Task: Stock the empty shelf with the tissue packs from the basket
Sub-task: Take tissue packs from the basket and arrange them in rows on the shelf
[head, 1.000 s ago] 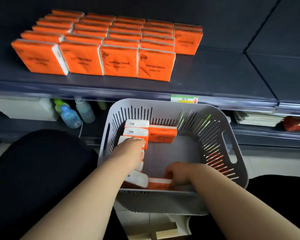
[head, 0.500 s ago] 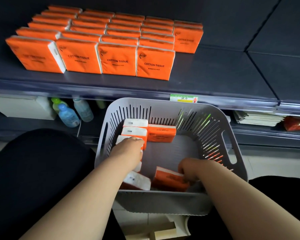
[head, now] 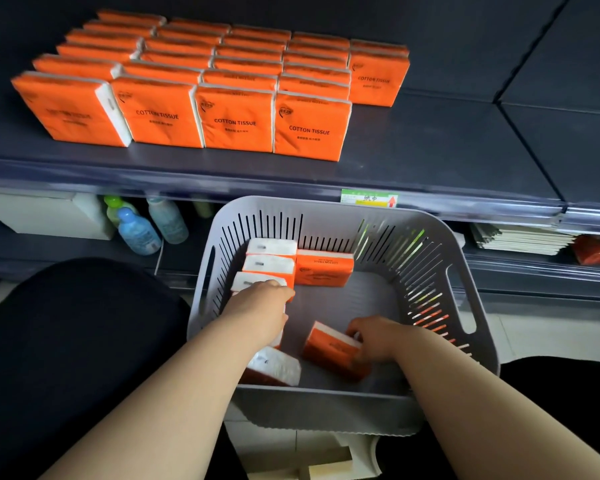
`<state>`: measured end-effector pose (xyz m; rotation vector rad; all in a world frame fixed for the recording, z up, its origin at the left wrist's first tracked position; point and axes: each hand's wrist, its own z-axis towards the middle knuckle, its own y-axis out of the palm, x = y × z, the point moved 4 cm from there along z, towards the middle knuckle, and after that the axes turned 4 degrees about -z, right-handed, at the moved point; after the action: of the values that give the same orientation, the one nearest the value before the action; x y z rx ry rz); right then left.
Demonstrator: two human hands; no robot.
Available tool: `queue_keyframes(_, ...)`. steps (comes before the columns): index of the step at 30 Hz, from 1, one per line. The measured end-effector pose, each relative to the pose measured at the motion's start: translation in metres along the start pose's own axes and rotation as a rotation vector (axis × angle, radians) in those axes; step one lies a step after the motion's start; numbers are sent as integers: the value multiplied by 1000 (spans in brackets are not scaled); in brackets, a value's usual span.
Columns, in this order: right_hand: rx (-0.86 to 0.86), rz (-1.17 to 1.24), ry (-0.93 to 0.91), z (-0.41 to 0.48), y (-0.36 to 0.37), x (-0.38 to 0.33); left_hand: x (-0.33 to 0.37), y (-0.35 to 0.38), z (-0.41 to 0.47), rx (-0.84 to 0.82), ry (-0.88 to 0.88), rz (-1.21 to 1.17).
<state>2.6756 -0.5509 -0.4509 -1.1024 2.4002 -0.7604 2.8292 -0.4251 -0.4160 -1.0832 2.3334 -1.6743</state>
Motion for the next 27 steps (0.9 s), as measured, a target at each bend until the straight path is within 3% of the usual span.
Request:
queue_keyframes(11,203,43,147,-1,-22,12,15,-10,21,43,80,56)
queue_keyframes(27,115,143,180,8,-21,17,59,-4,105,107,9,459)
